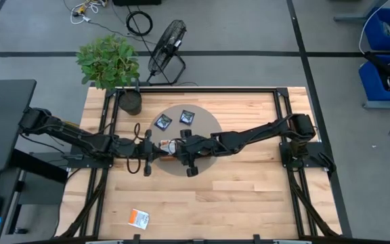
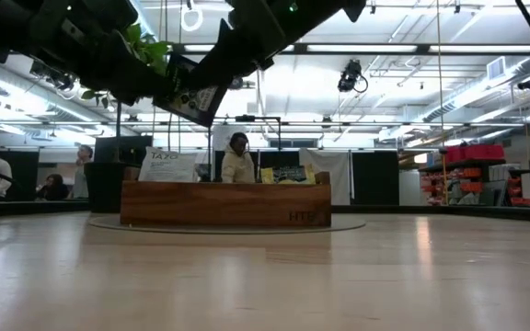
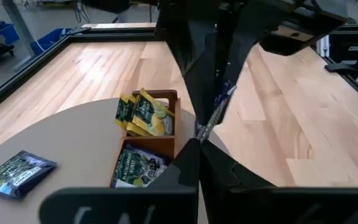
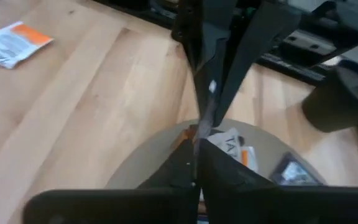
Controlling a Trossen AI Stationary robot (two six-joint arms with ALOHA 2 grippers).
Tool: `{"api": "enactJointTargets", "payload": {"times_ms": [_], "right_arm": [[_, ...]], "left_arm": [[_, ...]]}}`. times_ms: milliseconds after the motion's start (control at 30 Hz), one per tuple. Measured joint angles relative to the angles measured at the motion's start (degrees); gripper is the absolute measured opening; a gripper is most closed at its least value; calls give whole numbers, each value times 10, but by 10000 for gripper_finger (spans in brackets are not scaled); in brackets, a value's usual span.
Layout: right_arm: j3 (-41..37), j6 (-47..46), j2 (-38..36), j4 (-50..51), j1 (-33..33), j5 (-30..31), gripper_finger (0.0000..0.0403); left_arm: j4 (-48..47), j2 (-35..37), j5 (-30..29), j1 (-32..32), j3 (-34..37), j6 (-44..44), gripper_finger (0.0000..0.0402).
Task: Pick & Place Tea
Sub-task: Put the top right purple tea bag into the middle compartment of the wooden organizer
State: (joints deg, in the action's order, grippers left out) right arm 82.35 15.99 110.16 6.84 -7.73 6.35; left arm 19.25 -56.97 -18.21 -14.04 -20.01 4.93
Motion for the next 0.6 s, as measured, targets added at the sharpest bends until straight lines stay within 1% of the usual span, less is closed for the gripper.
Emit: {"api": "enactJointTargets", "payload": {"times_ms": [100, 167, 233, 400, 500, 600], "right_arm": [[-19, -5, -10, -17, 9, -42, 53], [-52, -15, -26, -65, 15, -72, 70], [-92, -25, -53, -103, 21, -84, 85], [-203, -57, -135, -212, 27, -78, 114], [-268, -77, -180, -250, 27, -62, 129], [-339, -98, -222, -321, 28, -53, 141]], "left_arm": [[-1, 4, 1, 0, 0, 0, 3], [5, 5, 2, 0, 0, 0, 3], [7, 5, -1, 0, 0, -1, 2], [-10, 4, -6, 10, -6, -3, 2], [-36, 4, -2, 23, -24, -3, 1], [-68, 4, 27, 36, -49, -11, 1]]}}
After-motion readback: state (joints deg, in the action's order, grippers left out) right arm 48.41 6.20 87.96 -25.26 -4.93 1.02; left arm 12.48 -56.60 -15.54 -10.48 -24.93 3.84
